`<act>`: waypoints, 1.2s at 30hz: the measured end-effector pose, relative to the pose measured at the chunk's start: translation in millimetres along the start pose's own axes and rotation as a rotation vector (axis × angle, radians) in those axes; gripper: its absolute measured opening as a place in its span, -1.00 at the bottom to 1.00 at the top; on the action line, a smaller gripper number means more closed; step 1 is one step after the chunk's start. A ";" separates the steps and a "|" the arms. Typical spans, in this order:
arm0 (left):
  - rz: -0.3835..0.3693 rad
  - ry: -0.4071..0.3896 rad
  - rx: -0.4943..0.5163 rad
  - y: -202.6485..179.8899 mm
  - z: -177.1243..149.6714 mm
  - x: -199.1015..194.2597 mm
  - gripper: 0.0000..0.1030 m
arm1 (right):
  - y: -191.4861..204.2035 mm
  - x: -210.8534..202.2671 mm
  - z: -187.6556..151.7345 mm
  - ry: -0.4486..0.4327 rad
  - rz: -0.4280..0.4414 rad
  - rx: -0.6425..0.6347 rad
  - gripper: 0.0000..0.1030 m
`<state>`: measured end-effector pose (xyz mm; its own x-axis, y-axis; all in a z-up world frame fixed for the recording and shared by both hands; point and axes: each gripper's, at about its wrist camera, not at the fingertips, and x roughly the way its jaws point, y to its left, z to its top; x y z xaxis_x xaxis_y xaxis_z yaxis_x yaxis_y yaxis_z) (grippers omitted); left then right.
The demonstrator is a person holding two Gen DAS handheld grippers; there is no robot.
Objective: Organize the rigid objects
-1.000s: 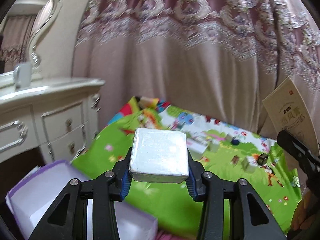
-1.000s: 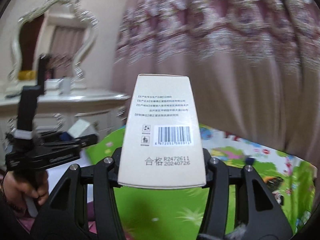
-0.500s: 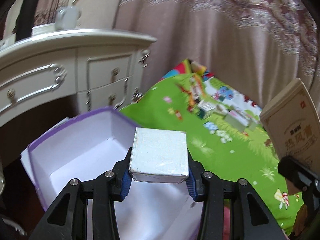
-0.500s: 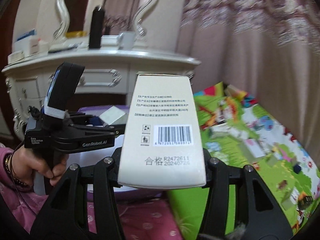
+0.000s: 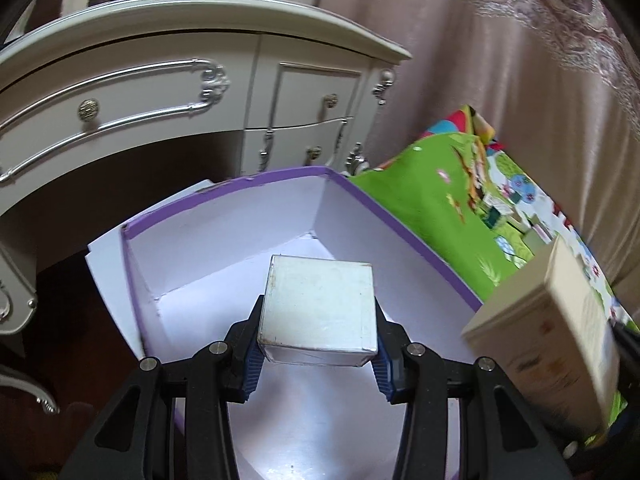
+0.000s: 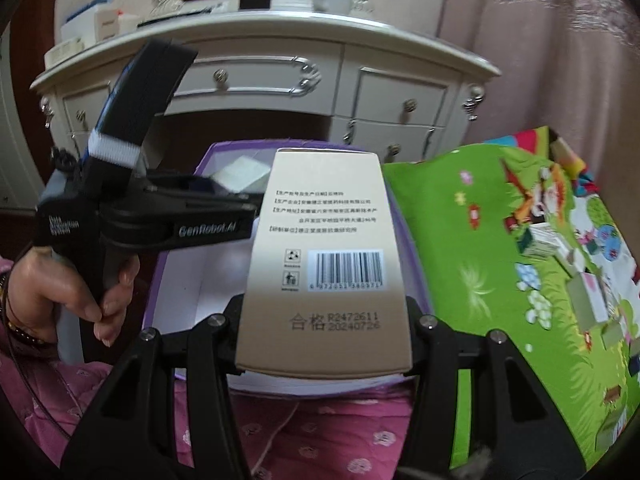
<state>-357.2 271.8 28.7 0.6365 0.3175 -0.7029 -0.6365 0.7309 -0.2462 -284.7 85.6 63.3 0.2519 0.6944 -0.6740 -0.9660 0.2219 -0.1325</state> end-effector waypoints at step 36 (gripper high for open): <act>-0.376 0.280 0.337 -250.6 -6.6 52.6 0.78 | -371.8 -111.5 -257.8 0.188 -0.741 1.076 0.63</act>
<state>-167.1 101.3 49.0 0.6235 -0.1398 -0.7692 -0.1854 0.9294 -0.3192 31.6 -250.8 0.3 0.6015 0.0881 -0.7940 -0.0534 0.9961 0.0701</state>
